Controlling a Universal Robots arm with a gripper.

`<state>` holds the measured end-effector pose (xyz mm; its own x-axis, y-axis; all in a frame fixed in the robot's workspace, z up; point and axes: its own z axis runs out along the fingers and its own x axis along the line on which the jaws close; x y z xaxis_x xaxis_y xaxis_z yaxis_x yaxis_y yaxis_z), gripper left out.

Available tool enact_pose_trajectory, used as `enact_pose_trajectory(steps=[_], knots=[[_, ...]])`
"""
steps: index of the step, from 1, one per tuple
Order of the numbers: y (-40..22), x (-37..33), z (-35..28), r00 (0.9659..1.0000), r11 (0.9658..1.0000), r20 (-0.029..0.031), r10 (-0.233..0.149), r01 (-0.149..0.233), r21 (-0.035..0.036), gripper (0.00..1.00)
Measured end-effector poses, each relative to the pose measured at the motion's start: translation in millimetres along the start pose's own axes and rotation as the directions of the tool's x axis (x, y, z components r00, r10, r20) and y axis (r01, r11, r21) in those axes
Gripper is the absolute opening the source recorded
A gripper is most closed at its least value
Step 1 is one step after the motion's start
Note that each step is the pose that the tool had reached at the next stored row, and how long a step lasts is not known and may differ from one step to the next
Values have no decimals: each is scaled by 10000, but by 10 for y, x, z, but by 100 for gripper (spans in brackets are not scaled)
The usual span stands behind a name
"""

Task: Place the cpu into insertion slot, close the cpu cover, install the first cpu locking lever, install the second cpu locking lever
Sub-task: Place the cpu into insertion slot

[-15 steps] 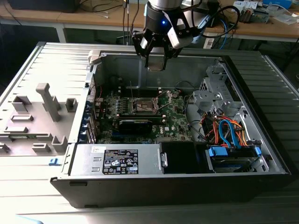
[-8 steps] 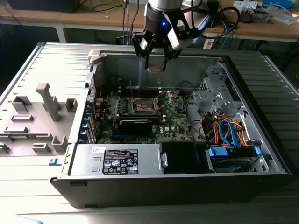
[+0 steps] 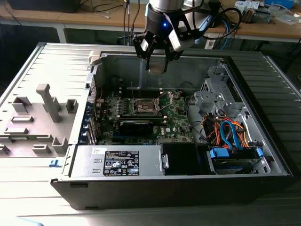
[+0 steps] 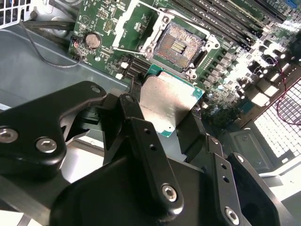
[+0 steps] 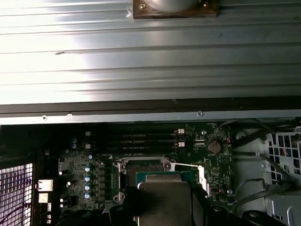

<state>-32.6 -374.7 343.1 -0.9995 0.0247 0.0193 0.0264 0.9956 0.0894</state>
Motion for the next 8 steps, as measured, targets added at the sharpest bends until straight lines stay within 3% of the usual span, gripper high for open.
enact_pose_trajectory(steps=[8], knots=[[-16, -1, 8, 10000, 10000, 0, 0, 0, 1, 55]])
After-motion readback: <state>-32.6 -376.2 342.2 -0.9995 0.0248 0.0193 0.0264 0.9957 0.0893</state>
